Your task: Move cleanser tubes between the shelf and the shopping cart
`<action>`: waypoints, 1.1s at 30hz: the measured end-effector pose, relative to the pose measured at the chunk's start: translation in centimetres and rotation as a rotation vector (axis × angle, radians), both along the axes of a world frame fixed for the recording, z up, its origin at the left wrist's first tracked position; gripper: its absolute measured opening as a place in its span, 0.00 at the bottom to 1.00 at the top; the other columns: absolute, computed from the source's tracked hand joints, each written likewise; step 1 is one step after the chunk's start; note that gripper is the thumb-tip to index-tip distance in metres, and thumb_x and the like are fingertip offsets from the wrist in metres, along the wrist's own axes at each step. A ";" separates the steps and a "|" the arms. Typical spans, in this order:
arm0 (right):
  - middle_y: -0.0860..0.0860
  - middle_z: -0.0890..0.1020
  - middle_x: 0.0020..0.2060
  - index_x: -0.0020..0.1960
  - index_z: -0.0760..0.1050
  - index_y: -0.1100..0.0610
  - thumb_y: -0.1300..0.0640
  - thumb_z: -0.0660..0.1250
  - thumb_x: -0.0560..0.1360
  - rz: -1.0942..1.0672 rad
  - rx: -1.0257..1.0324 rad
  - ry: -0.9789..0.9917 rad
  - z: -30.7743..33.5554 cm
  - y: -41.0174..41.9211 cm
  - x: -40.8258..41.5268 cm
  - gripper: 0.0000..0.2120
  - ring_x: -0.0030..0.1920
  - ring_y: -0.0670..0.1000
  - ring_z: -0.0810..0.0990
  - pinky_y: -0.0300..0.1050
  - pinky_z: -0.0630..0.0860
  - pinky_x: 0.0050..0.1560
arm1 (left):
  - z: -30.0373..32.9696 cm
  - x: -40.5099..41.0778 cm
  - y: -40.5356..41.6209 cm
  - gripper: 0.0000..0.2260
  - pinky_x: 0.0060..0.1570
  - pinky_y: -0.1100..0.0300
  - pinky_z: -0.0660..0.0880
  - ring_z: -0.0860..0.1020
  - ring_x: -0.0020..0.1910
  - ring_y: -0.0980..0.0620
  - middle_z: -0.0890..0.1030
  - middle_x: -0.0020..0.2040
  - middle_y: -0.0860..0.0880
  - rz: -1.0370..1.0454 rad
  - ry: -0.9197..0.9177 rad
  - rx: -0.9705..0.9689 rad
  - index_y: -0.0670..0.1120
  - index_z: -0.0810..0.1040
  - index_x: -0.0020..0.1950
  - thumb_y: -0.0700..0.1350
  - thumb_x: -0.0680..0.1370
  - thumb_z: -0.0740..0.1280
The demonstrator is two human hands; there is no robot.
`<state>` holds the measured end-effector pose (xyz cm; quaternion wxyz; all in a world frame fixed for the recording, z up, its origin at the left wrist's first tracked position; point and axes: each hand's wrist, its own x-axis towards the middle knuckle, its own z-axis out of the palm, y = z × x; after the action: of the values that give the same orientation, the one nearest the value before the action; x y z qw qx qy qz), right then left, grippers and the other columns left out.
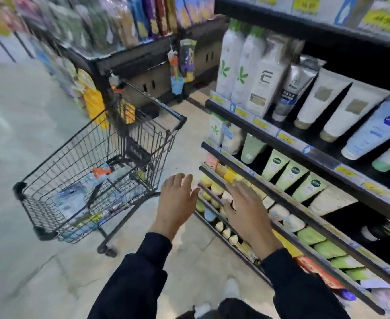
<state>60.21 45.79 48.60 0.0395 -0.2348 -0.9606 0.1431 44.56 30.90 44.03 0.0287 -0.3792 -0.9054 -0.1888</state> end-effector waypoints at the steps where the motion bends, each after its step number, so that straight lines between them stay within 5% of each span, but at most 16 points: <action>1: 0.54 0.68 0.79 0.79 0.68 0.55 0.47 0.60 0.85 0.035 -0.007 0.027 -0.1 -0.3 -0.9 0.25 0.80 0.55 0.64 0.51 0.57 0.80 | 0.2 -0.3 -1.0 0.22 0.56 0.44 0.75 0.77 0.56 0.37 0.79 0.59 0.42 0.039 0.010 -0.005 0.43 0.76 0.66 0.56 0.81 0.56; 6: 0.52 0.68 0.79 0.78 0.70 0.54 0.47 0.61 0.85 0.190 -0.093 0.073 -0.8 -1.7 -5.8 0.24 0.80 0.52 0.62 0.50 0.58 0.80 | 0.9 -1.6 -5.6 0.16 0.56 0.46 0.74 0.75 0.57 0.40 0.78 0.59 0.46 0.244 0.015 -0.032 0.46 0.75 0.64 0.54 0.82 0.62; 17: 0.49 0.69 0.79 0.79 0.69 0.51 0.47 0.60 0.85 0.498 -0.229 -0.007 -2.5 -3.6 -18.1 0.23 0.80 0.49 0.62 0.50 0.60 0.80 | 0.6 -5.6 -11.4 0.19 0.59 0.44 0.74 0.76 0.59 0.40 0.78 0.59 0.44 0.622 -0.127 -0.066 0.45 0.73 0.71 0.52 0.83 0.64; 24: 0.47 0.69 0.78 0.79 0.68 0.49 0.44 0.59 0.85 0.574 -0.295 -0.081 -3.8 -2.4 -26.7 0.25 0.79 0.49 0.64 0.53 0.65 0.78 | 0.0 -12.4 -10.5 0.23 0.68 0.44 0.69 0.72 0.69 0.40 0.73 0.72 0.44 0.755 -0.259 -0.145 0.48 0.68 0.78 0.54 0.85 0.59; 33: 0.50 0.70 0.77 0.78 0.69 0.52 0.49 0.61 0.85 0.714 -0.303 -0.194 -5.0 -2.6 -37.3 0.23 0.78 0.50 0.64 0.47 0.61 0.77 | -2.6 -17.7 -10.1 0.19 0.65 0.45 0.70 0.73 0.67 0.41 0.76 0.68 0.45 0.873 -0.360 -0.115 0.49 0.72 0.73 0.52 0.83 0.62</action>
<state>22.93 43.19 43.55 -0.1386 0.0982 -0.9492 0.2651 26.84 20.83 41.47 -0.0730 0.0745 -0.9797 -0.1713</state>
